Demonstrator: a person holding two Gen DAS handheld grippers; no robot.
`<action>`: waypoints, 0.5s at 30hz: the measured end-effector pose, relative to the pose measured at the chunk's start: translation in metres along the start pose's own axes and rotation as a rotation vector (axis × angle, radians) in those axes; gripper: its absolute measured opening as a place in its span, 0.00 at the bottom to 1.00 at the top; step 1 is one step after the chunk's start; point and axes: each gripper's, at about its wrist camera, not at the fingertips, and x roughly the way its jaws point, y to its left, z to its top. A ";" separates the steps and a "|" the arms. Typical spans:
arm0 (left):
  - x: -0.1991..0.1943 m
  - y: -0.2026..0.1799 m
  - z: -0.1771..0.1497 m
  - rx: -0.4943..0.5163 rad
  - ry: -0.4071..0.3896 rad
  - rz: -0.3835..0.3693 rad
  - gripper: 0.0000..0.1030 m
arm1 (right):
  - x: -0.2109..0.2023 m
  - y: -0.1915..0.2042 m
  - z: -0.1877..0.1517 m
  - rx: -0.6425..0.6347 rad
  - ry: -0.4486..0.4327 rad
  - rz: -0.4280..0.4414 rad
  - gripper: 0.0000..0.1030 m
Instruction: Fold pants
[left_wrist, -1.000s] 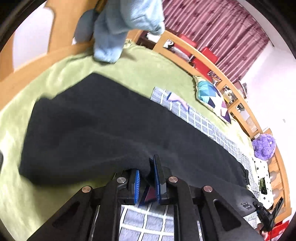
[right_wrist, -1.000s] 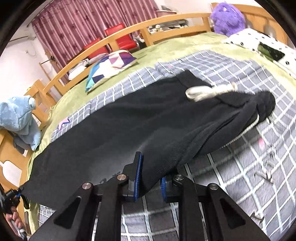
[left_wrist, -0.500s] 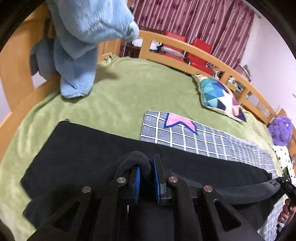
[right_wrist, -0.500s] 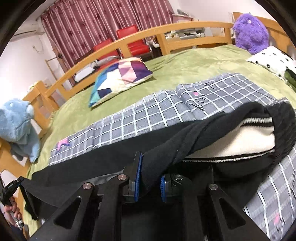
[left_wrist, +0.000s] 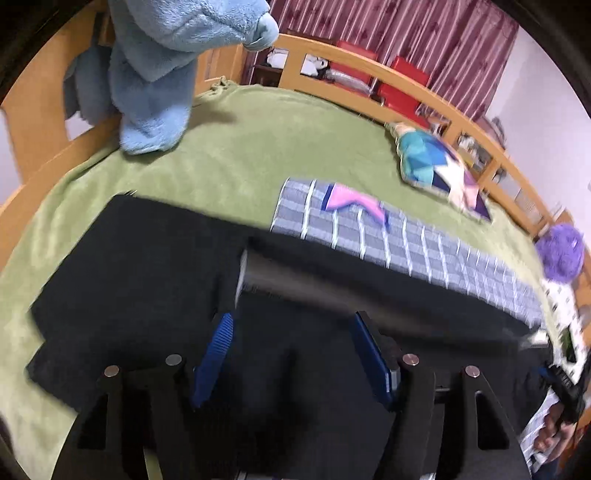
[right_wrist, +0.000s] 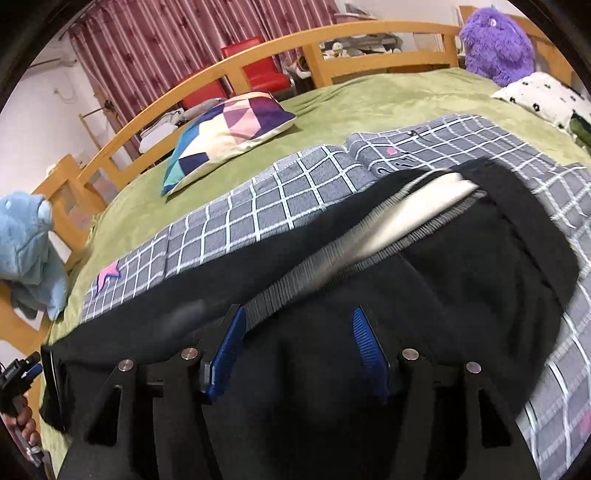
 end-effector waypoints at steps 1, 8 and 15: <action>-0.008 0.003 -0.012 0.009 0.000 0.016 0.63 | -0.010 0.001 -0.009 -0.016 -0.001 -0.003 0.58; -0.022 0.042 -0.066 -0.021 0.011 0.170 0.71 | -0.045 0.006 -0.059 -0.083 0.018 0.004 0.58; 0.017 0.024 -0.071 0.092 0.033 0.265 0.73 | -0.051 0.006 -0.090 -0.100 0.052 -0.014 0.58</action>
